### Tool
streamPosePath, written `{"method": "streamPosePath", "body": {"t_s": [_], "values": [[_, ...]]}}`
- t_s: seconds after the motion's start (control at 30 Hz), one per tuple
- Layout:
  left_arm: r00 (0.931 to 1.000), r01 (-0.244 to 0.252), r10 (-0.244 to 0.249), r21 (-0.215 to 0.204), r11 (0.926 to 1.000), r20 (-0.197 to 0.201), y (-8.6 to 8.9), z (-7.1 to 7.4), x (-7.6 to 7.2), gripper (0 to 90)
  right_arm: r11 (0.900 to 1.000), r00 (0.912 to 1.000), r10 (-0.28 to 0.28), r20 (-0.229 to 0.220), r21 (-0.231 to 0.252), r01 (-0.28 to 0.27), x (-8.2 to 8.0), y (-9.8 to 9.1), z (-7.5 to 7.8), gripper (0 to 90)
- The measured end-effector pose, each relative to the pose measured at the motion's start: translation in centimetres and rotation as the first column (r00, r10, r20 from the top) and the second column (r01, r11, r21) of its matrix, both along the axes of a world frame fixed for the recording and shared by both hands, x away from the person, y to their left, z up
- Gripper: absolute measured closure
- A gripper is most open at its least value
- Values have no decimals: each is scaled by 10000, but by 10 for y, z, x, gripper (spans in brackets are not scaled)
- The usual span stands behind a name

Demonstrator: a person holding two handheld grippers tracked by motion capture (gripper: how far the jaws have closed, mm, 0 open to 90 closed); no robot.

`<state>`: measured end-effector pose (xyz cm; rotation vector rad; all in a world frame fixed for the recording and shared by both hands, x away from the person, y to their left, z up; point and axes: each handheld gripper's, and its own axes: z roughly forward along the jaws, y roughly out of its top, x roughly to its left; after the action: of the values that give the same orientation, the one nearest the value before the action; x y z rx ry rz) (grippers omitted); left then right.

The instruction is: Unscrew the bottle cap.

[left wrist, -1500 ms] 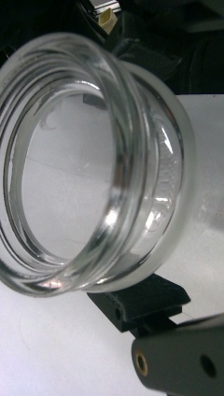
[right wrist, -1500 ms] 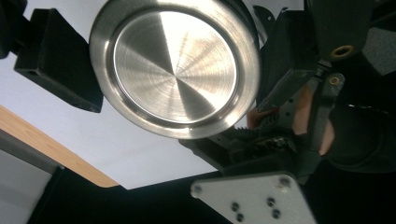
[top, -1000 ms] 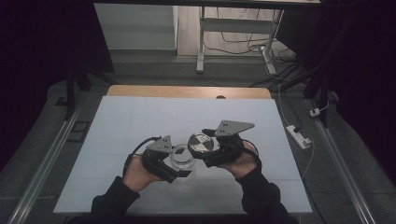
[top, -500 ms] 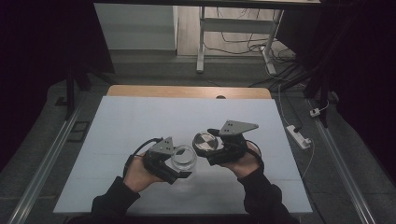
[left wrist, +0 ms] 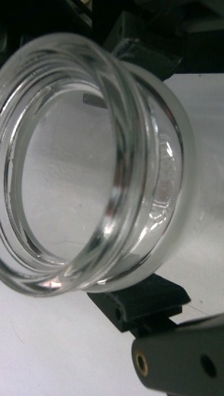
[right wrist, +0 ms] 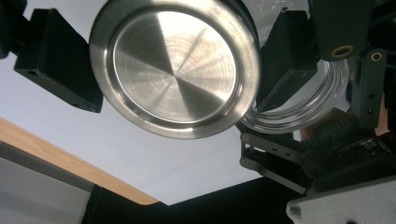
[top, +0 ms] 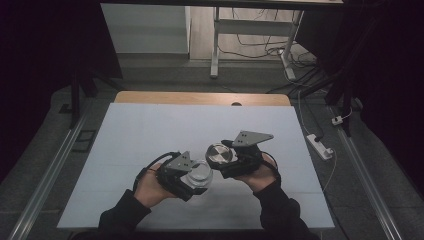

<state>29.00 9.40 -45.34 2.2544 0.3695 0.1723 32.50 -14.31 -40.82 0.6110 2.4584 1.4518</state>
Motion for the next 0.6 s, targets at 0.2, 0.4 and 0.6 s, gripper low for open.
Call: {"method": "streamPosePath", "body": {"t_s": [0.2,0.4,0.6], "values": [[10000,-60,60,-37,10000,-11,2,1,1,155,9999,10000,5,-9,132,-5,-1,0,0,179],[9995,-279,276,-230,9993,-125,9,2,5,155,9997,9999,-108,134,232,105,-4,-4,4,179],[9985,-536,533,-300,9981,-132,15,3,8,155,9993,9996,-224,185,287,219,-8,-10,5,179]]}}
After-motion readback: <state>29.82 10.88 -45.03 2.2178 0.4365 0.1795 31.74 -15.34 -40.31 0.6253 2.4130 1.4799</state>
